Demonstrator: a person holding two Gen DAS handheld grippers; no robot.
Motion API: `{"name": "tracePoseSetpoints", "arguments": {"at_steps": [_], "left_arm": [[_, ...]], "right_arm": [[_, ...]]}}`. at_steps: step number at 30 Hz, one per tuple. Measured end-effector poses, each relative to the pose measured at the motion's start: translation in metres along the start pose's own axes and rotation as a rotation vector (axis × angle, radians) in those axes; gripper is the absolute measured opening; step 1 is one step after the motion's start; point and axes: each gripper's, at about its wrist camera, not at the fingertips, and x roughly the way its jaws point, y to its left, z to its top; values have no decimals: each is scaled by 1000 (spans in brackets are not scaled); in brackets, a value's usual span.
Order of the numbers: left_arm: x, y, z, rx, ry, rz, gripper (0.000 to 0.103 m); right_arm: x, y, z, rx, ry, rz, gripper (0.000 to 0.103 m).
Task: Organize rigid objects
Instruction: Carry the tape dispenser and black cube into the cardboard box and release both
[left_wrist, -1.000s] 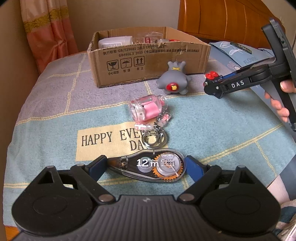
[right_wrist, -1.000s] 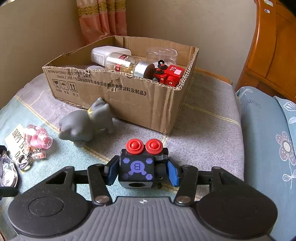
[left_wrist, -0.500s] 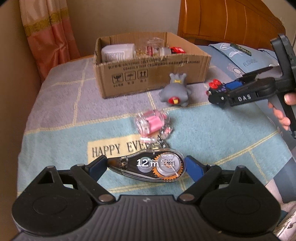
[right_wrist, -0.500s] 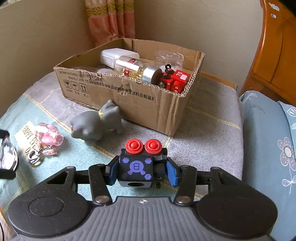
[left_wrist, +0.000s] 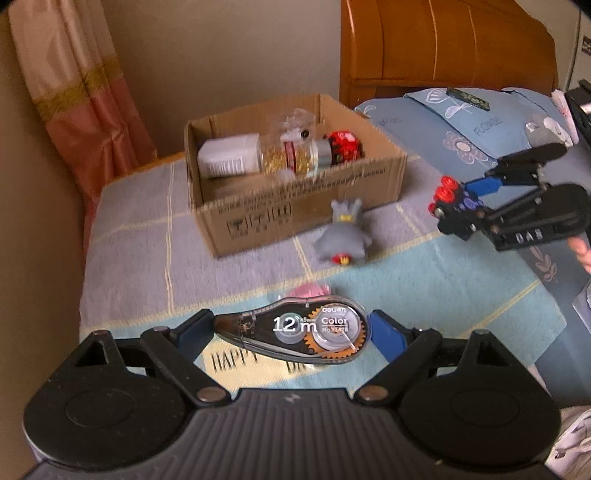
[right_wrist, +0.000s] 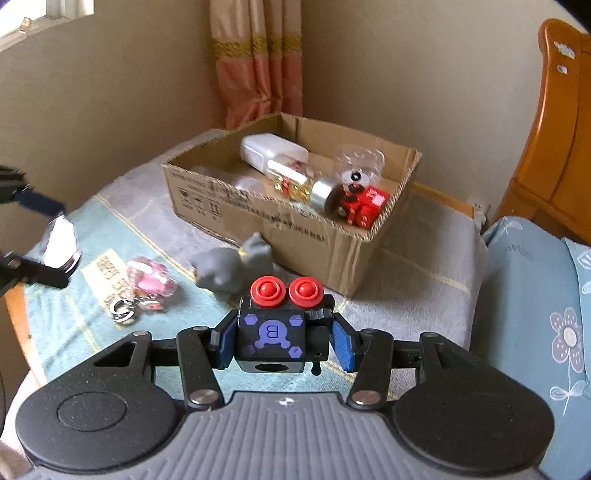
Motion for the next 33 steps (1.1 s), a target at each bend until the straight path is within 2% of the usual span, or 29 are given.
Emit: {"name": "tracePoseSetpoints", "arguments": {"at_steps": [5, 12, 19, 26, 33], "left_arm": [[0, 3, 33, 31, -36, 22, 89], [21, 23, 87, 6, -76, 48, 89], [63, 35, 127, -22, -73, 73, 89], [100, 51, 138, -85, -49, 70, 91], [100, 60, 127, -83, -76, 69, 93]], "right_arm": [[-10, -1, 7, -6, -32, 15, 56], [-17, -3, 21, -15, -72, 25, 56], [-15, -5, 35, -19, -91, 23, 56], [-4, -6, 47, -25, -79, 13, 56], [9, -10, 65, -26, -63, -2, 56]]}}
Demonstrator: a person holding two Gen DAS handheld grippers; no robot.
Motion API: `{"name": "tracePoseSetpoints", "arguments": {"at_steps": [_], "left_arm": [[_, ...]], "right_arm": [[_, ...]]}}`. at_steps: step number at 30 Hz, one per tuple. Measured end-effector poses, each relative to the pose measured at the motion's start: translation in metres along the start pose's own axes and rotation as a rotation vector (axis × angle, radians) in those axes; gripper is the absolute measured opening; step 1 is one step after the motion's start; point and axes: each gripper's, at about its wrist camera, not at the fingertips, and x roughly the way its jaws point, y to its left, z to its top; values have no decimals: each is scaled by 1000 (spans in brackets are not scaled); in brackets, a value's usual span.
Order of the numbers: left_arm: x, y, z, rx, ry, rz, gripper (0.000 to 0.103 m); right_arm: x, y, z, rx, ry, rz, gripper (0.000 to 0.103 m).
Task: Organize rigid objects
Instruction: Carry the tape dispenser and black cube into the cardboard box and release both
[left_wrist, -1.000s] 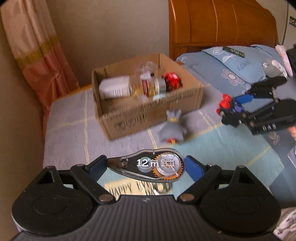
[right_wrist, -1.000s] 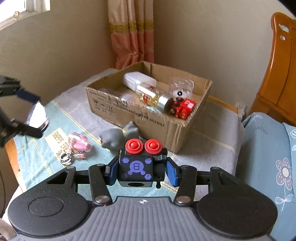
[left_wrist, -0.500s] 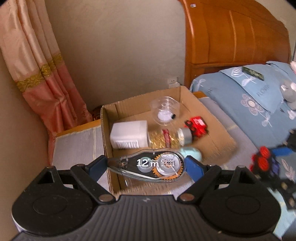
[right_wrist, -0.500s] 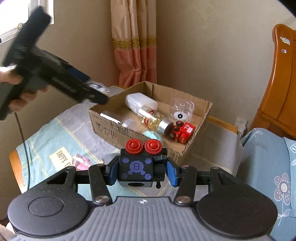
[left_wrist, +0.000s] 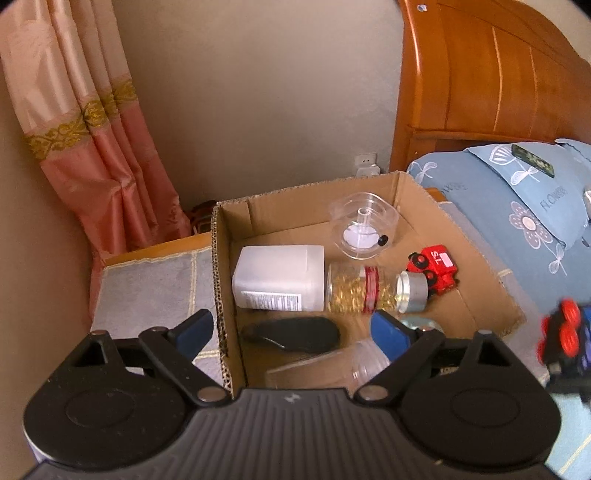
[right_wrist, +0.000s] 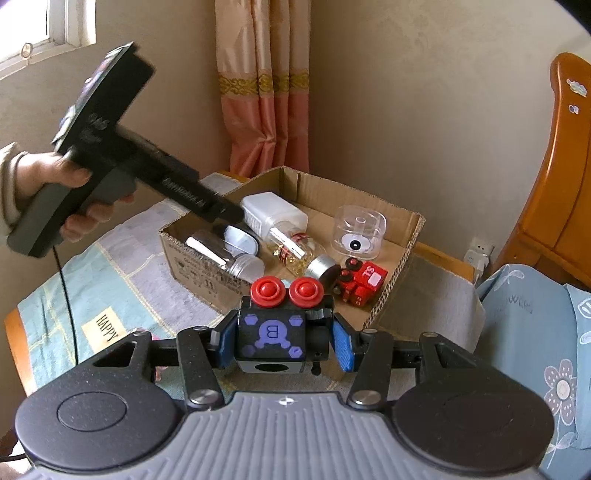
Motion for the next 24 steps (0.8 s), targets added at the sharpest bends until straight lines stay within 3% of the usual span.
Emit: {"name": "tracePoseSetpoints", "arguments": {"at_steps": [10, 24], "left_arm": [[-25, 16, -29, 29, -21, -8, 98], [-51, 48, -62, -4, -57, 6, 98]], "right_arm": [[36, 5, 47, 4, 7, 8, 56], [122, 40, 118, 17, 64, 76, 56]]}}
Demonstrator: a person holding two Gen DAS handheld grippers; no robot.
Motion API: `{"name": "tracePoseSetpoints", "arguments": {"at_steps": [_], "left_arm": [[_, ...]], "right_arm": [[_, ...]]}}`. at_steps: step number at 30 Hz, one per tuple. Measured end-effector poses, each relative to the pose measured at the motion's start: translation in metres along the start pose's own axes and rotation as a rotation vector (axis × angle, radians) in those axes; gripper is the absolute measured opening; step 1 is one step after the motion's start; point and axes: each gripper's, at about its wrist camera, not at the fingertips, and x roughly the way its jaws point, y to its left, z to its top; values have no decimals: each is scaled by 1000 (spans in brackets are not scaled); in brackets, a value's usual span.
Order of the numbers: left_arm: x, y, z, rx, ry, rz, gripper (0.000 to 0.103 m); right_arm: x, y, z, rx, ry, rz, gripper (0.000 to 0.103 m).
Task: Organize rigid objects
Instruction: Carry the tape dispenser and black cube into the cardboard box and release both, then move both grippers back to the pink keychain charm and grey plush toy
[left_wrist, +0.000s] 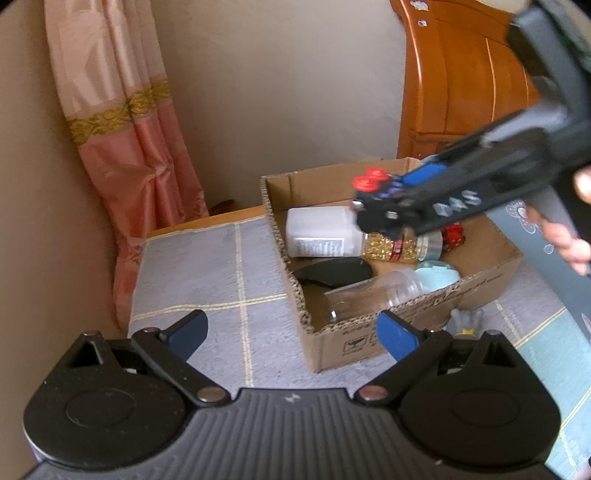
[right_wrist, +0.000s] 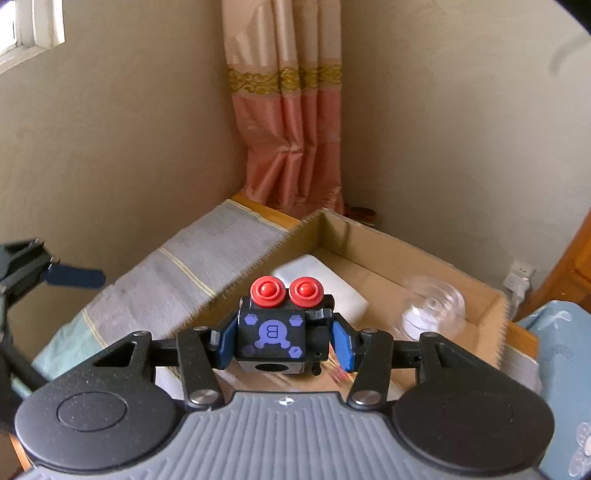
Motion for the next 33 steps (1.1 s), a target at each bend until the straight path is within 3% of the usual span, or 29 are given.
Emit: {"name": "tracePoseSetpoints", "arguments": {"at_steps": [3, 8, 11, 23, 30, 33], "left_arm": [[-2, 6, -4, -12, -1, 0, 98], [-5, 12, -10, -30, -2, 0, 98], [-8, 12, -10, -32, -4, -1, 98], [-41, -15, -16, 1, -9, 28, 99], [-59, -28, -37, -31, -1, 44, 99], [-64, -38, -52, 0, 14, 100, 99]], "right_arm": [[13, 6, 6, 18, 20, 15, 59], [9, 10, 6, 32, 4, 6, 95], [-3, 10, 2, 42, -9, -5, 103], [-55, 23, -30, 80, -8, -107, 103], [-75, 35, -79, 116, -52, -128, 103], [-78, 41, -108, 93, -73, -131, 103]]}}
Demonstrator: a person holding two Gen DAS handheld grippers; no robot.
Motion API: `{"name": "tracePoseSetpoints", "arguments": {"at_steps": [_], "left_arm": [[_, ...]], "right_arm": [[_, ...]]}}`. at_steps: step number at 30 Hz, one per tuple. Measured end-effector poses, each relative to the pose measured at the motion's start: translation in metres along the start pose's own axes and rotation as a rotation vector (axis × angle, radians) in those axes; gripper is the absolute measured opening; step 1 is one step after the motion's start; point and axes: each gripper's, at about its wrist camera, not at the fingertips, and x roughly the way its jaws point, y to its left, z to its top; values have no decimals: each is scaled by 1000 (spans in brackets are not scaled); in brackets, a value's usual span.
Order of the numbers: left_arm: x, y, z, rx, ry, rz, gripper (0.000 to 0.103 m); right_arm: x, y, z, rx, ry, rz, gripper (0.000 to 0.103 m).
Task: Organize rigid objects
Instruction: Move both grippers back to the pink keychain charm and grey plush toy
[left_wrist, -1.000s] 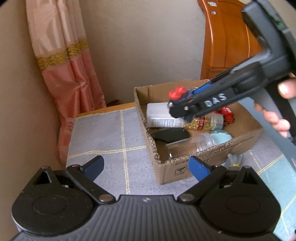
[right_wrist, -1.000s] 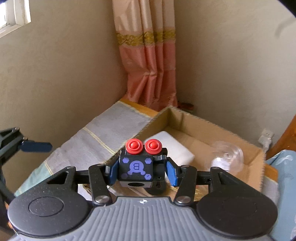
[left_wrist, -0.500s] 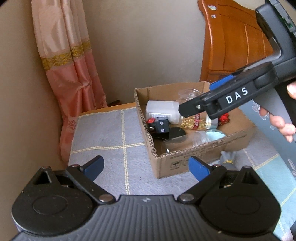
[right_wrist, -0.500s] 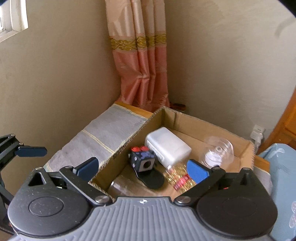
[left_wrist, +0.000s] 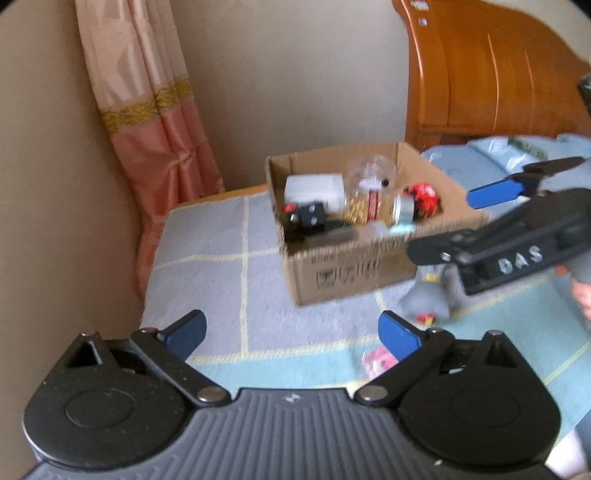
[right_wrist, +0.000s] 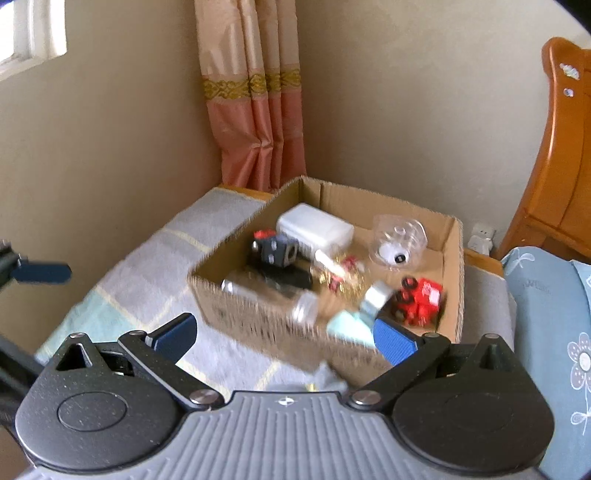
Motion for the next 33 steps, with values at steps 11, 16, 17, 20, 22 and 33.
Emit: {"name": "tracePoseSetpoints", "arguments": {"at_steps": [11, 16, 17, 20, 22, 33], "left_arm": [[-1, -15, -34, -90, 33, -15, 99], [13, -24, -42, -143, 38, -40, 99], [16, -26, -43, -156, 43, -45, 99], [25, -34, -45, -179, 51, -64, 99], [33, -42, -45, -188, 55, -75, 99], [74, -60, -44, -263, 59, -68, 99]], "right_arm": [[-12, -3, -71, 23, -36, -19, 103], [-7, -10, -93, 50, -10, -71, 103], [-5, -10, -98, 45, 3, -78, 103], [2, -12, -112, 32, 33, -100, 103], [6, -13, -118, 27, 49, -104, 103], [17, -25, -134, 19, 86, -93, 103]]}}
